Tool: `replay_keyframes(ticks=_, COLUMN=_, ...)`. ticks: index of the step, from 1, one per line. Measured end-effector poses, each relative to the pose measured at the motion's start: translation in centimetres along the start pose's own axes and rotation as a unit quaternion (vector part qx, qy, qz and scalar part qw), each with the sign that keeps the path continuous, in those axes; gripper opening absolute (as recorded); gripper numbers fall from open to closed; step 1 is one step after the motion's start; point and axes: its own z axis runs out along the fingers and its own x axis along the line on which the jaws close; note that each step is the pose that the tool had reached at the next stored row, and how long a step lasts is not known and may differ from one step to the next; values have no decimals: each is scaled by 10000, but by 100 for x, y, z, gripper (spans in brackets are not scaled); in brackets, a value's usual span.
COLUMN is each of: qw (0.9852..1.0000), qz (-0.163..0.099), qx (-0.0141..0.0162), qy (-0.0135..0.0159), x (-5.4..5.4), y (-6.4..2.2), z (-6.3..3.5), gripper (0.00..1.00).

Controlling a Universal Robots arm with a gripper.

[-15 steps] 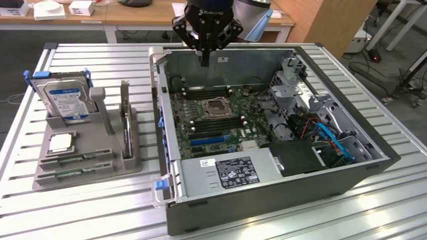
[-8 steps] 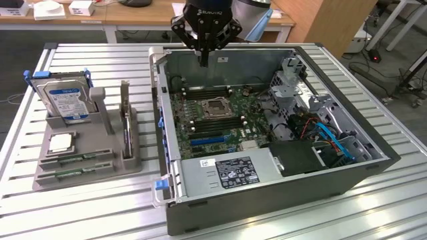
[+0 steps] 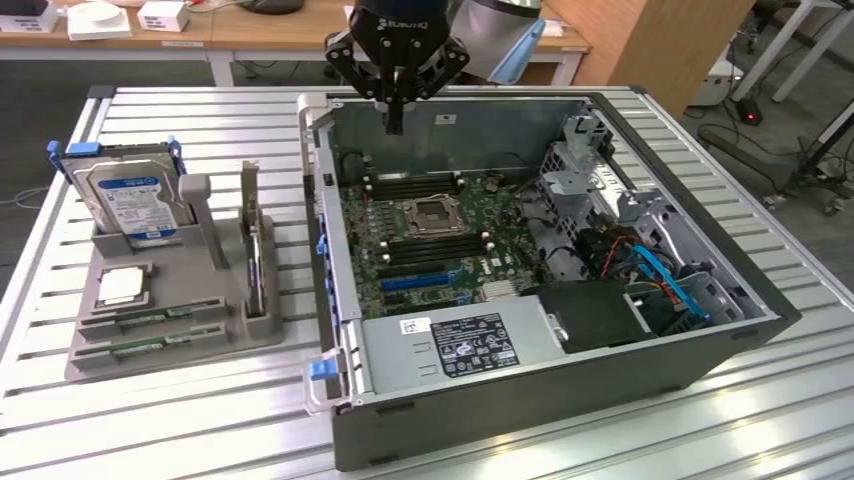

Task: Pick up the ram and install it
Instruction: 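Reach for the ram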

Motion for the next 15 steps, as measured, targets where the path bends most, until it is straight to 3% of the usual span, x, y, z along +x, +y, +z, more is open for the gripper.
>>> replay_keyframes(ticks=15, qw=10000, qz=0, qx=1, qy=1, x=122, y=-9, z=-3, gripper=9)
